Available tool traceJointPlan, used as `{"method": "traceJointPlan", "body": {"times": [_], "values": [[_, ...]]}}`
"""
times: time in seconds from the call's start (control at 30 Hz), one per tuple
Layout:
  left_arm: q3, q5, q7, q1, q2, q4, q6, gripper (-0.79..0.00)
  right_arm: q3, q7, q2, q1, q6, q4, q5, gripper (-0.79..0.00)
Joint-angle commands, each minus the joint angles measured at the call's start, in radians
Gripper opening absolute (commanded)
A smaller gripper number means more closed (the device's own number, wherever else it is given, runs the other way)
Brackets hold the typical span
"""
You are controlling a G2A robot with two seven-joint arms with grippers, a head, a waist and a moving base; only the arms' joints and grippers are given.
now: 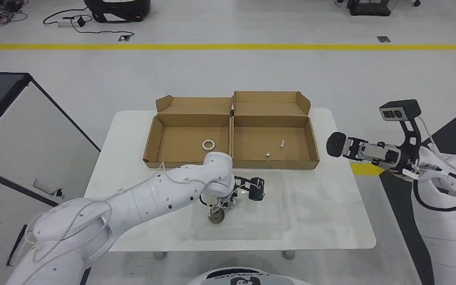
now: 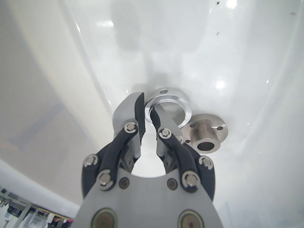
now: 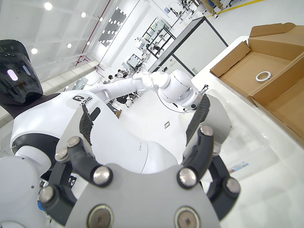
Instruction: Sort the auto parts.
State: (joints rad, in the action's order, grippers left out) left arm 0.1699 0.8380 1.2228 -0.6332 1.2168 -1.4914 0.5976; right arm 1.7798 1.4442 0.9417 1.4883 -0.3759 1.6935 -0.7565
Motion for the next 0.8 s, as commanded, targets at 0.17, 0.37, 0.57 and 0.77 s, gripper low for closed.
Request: {"method": "traceJointPlan", "body": {"times": [0.17, 0.37, 0.57, 0.77], "values": [[0.000, -0.026, 0.019, 0.033, -0.008, -0.032, -0.019, -0.785, 0.000, 0.000, 0.000, 0.000, 0.000, 0.000, 0.000, 0.000], [0.029, -0.041, 0.057, 0.068, -0.029, -0.111, -0.060, -0.785, 0.000, 0.000, 0.000, 0.000, 0.000, 0.000, 0.000, 0.000], [0.102, 0.002, 0.082, 0.057, -0.071, -0.247, -0.113, -0.785, 0.000, 0.000, 0.000, 0.000, 0.000, 0.000, 0.000, 0.000], [0.195, 0.041, 0.082, 0.017, -0.126, -0.371, -0.134, -0.785, 0.000, 0.000, 0.000, 0.000, 0.000, 0.000, 0.000, 0.000]]}}
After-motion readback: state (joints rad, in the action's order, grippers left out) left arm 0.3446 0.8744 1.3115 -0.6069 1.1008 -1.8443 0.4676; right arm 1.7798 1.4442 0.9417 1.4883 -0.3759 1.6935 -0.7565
